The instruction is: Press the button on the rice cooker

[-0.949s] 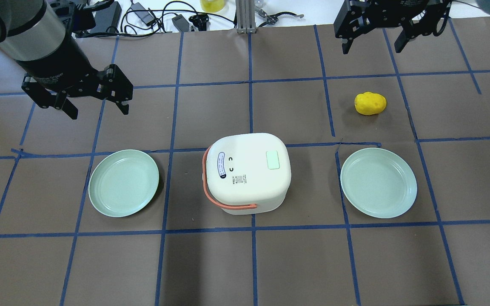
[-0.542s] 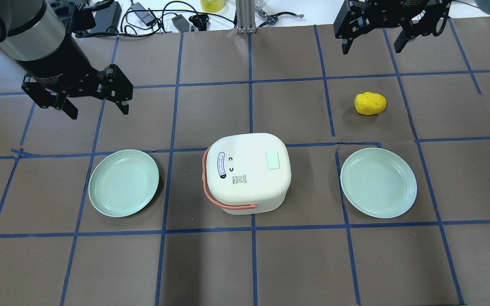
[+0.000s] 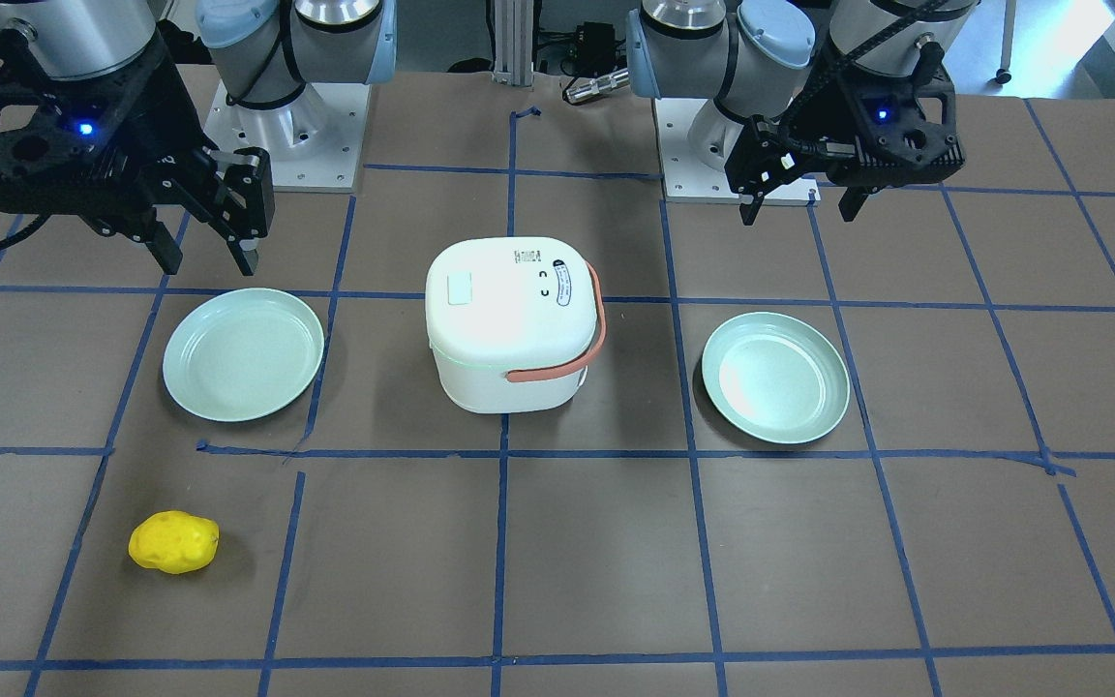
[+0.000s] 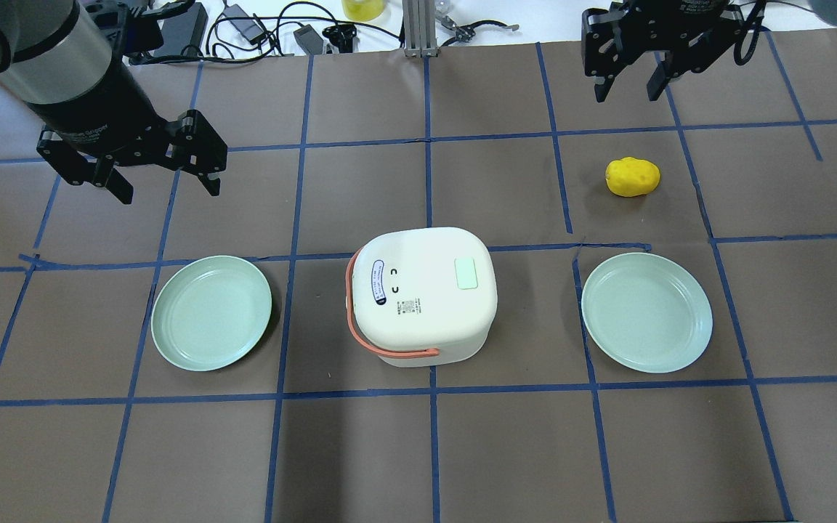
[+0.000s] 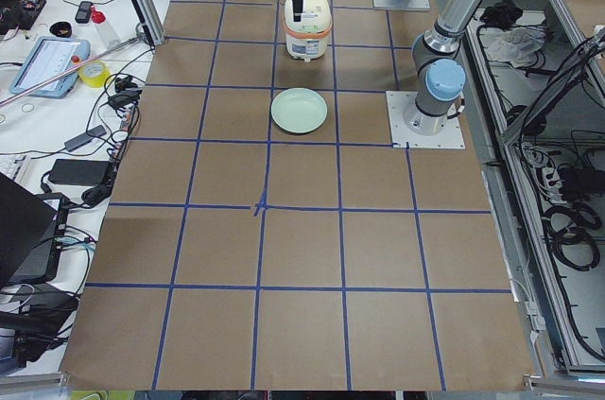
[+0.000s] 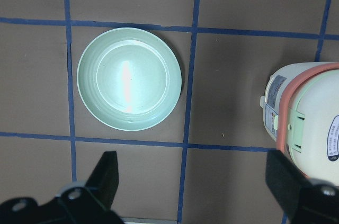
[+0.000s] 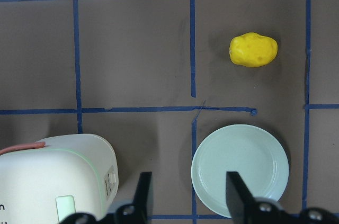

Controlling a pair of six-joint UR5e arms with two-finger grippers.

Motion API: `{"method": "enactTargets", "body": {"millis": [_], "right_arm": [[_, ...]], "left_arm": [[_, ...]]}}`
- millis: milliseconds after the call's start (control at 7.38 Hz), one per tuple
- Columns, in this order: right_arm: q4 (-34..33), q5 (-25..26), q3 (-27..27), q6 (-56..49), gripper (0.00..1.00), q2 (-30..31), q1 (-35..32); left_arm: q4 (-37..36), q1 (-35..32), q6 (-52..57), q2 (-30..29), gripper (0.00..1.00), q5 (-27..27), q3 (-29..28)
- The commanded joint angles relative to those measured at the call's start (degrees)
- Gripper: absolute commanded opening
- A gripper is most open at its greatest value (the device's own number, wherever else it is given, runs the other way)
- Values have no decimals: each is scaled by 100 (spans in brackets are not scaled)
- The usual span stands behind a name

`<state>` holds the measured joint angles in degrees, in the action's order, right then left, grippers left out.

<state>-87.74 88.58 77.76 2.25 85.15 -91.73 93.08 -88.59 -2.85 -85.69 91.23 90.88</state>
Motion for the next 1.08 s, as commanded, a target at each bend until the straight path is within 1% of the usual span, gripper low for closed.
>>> {"method": "enactTargets", "body": {"millis": [0,136,407,542,678,814,949], "right_arm": [[20,-278,151,56,2,19,-46],[11,-350,274,83,0,19,-168],[-32,-359,555,275,0,-59,-746],[-111,-307,887,729,0,-51,-1080],[-521,-263,1160,881,0,-60,-1301],[-716,-350,1346,961,0,-77,-1381],[-753,-307,1434,1153,0,-130,-1426]], "left_arm": [[0,0,-5,0,100,0,0],[0,0,4,0,100,0,0],[0,0,-5,0,100,0,0],[0,0,-5,0,100,0,0],[0,0,4,0,100,0,0],[0,0,4,0,100,0,0],[0,0,4,0,100,0,0]]}}
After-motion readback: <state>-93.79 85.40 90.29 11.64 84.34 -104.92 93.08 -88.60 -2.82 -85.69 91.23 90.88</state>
